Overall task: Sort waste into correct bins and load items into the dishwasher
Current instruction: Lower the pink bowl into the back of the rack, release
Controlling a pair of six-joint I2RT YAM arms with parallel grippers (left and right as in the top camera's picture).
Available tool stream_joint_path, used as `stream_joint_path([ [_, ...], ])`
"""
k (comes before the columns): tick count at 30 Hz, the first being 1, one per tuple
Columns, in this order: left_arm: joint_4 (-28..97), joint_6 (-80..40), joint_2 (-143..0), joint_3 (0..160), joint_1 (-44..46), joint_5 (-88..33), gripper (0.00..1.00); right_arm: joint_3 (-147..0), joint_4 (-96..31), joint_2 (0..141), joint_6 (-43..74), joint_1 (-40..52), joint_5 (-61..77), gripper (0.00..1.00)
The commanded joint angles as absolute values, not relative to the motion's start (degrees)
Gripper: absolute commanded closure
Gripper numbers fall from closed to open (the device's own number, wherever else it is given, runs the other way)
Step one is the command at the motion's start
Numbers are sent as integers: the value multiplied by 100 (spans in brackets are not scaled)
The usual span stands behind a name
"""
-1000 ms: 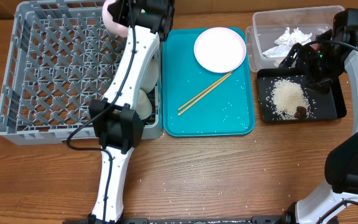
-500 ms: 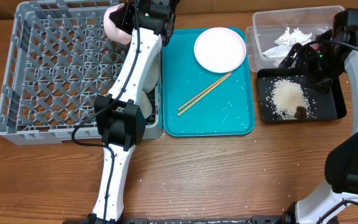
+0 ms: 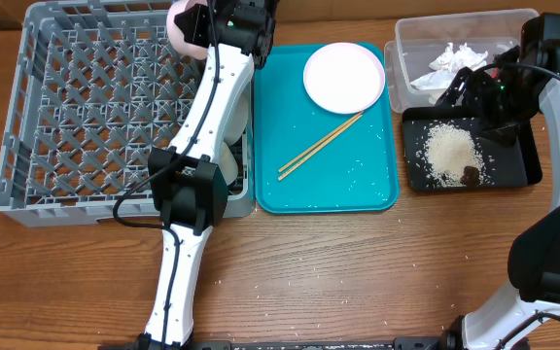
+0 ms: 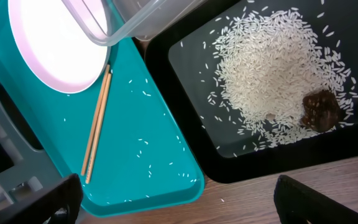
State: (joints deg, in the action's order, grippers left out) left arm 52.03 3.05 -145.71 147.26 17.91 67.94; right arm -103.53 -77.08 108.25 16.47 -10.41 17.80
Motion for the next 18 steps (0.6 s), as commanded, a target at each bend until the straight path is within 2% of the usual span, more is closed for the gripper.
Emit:
stream_joint_path([
  [1, 5037, 637, -14702, 14704, 1791, 6864, 96, -10486, -7682, 10641, 1647, -1057, 1802, 0],
  [18, 4818, 1168, -15067, 14698, 1710, 7175, 96, -10486, -7682, 10641, 1645, -1057, 1802, 0],
])
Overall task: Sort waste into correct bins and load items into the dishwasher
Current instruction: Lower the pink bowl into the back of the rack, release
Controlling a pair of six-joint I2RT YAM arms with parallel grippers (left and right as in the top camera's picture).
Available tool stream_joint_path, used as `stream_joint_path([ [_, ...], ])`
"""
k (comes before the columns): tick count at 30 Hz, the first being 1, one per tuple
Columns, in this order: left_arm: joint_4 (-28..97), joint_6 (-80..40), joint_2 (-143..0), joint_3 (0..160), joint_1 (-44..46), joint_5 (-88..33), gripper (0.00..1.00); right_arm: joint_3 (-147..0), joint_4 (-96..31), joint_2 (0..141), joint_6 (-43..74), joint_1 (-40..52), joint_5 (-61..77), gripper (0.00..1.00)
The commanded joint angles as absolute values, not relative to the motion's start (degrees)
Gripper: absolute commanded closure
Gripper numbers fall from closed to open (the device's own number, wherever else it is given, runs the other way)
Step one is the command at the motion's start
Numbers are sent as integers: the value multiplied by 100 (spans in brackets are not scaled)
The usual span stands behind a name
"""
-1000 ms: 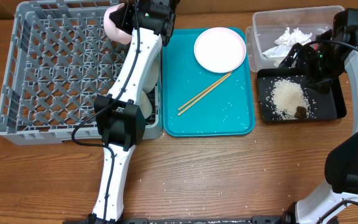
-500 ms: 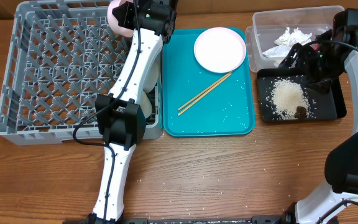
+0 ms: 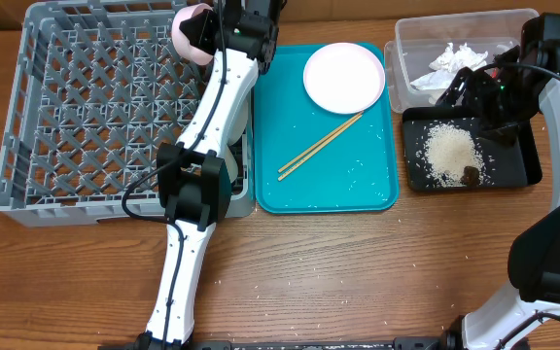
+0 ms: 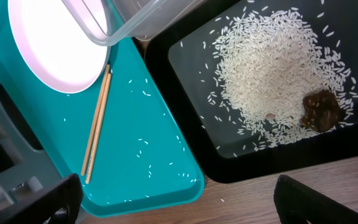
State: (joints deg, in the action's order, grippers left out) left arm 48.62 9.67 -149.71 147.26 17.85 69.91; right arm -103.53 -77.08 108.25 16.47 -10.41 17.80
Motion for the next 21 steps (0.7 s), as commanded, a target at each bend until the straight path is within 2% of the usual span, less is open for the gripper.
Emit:
stream_joint_path([
  [1, 4840, 1162, -15067, 14698, 1710, 7175, 96, -10486, -7682, 10641, 1645, -1057, 1802, 0],
  [14, 5234, 1221, -15067, 14696, 1822, 7201, 96, -10486, -7682, 10641, 1645, -1057, 1802, 0],
  [21, 5441, 1173, -15067, 14696, 1962, 7175, 91, -10486, -7682, 10641, 1647, -1057, 1802, 0],
])
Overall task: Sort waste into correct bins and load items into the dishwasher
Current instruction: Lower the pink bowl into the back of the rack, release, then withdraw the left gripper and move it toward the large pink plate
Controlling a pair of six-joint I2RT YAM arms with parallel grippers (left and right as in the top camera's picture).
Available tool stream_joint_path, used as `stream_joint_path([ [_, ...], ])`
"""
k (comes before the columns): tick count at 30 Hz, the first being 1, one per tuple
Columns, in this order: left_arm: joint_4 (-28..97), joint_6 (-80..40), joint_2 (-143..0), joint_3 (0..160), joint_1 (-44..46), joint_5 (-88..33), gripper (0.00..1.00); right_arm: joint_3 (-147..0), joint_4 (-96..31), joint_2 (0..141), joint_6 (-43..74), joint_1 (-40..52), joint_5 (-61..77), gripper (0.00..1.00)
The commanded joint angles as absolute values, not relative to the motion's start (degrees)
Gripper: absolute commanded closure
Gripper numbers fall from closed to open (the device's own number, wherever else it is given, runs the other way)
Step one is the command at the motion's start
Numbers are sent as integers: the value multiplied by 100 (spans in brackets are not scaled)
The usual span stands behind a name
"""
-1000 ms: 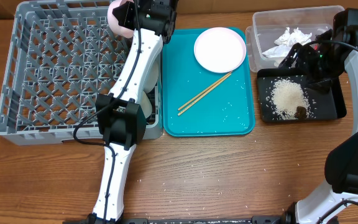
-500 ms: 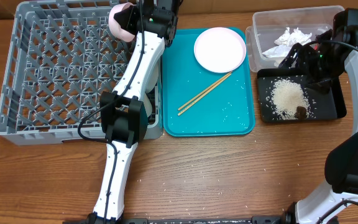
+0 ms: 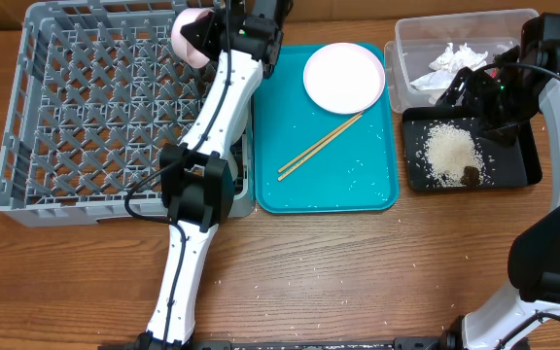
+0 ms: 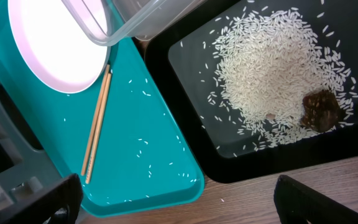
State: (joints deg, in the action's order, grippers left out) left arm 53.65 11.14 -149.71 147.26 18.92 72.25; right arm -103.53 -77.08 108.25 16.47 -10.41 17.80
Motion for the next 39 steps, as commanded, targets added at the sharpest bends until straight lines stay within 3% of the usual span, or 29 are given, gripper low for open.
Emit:
stream_joint_path([
  [1, 5502, 1173, -15067, 14696, 1970, 7177, 87, -10486, -7682, 10641, 1645, -1057, 1802, 0],
  [8, 6230, 1107, -15065, 14696, 2008, 6412, 62, -10486, -7682, 10641, 1645, -1057, 1802, 0],
  [15, 6700, 613, -15021, 14717, 2193, 5443, 59, -10486, -7682, 10641, 1645, -1057, 1802, 0],
  [26, 6971, 250, -14416, 14717, 2206, 2705, 34, -10486, -7682, 10641, 1645, -1057, 1802, 0],
  [33, 6845, 104, -13384, 14717, 2132, 1925, 2, -10486, -7682, 10641, 1645, -1057, 1802, 0],
  [39, 6788, 108, -12643, 14717, 2139, 926, 0, -10486, -7682, 10641, 1645, -1057, 1802, 0],
])
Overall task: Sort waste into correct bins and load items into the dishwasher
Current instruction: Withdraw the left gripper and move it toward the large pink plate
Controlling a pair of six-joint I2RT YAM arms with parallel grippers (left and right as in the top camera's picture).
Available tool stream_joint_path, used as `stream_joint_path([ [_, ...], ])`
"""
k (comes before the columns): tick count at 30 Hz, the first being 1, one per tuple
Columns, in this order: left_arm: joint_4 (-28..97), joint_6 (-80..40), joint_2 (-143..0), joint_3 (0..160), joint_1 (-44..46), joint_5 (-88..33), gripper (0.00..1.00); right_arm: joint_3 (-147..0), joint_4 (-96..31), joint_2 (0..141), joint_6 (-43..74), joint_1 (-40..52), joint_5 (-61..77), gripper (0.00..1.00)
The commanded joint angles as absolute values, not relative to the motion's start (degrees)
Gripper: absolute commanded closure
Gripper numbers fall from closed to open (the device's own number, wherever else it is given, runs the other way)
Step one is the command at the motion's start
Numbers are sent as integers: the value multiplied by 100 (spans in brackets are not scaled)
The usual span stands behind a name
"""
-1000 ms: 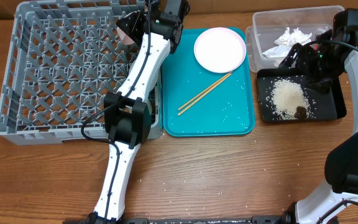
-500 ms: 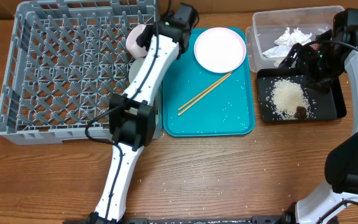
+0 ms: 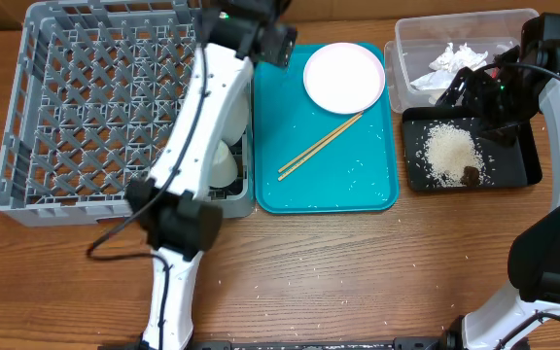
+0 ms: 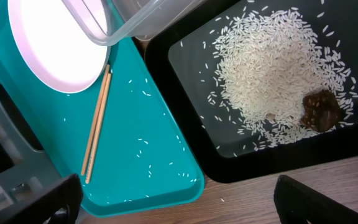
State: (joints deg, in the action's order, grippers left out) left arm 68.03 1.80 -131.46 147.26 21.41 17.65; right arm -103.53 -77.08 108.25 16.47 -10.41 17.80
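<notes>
The grey dish rack (image 3: pixel 66 117) fills the left of the table. My left gripper (image 3: pixel 272 41) is at the rack's far right corner, by the teal tray (image 3: pixel 377 190); its jaws are hidden and no pink cup shows. A white plate (image 3: pixel 344 78) and a pair of chopsticks (image 3: pixel 320 146) lie on the tray. In the right wrist view the plate (image 4: pixel 48 43), chopsticks (image 4: pixel 96 124) and tray (image 4: pixel 160 155) appear too. My right gripper (image 4: pixel 179 202) hangs open over the black tray (image 4: pixel 260 163), holding nothing.
Rice (image 4: pixel 272 74) and a brown lump (image 4: pixel 321 111) lie in the black tray. A clear bin (image 3: pixel 411 44) with crumpled paper (image 3: pixel 460 56) stands behind it. A white cup (image 3: pixel 224 165) sits in the rack's near right corner. Loose rice grains dot the teal tray.
My left arm has swung, its elbow now nearer the table's front and its gripper shifted right to the rack's corner. The pink cup it held no longer shows. My right arm is unmoved.
My left gripper held a pink cup over the rack's far right part at each earlier moment, shifting it slightly. Now the gripper is by the tray's corner and the cup is out of sight. My right gripper stayed open over the black tray throughout.
</notes>
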Motion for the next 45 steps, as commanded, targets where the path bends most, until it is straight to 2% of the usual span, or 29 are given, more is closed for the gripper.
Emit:
stream_joint_path([
  [1, 6816, 108, -12521, 14717, 2145, 764, 0, -10486, -7682, 10641, 1645, -1057, 1802, 0],
  [6, 7142, -38, -12228, 14717, 2143, 263, 0, -10486, -7682, 10639, 1645, -1057, 1802, 0],
  [13, 8001, -672, -12145, 14717, 2110, 231, 0, -10486, -7682, 10639, 1645, -1057, 1802, 0],
  [20, 8385, -794, -12136, 14717, 1973, -403, 4, -10486, -7682, 10641, 1645, -1057, 1802, 0],
  [45, 9013, -840, -12138, 14630, 1992, -416, 7, -10486, -7679, 10641, 1645, -1052, 1802, 0],
])
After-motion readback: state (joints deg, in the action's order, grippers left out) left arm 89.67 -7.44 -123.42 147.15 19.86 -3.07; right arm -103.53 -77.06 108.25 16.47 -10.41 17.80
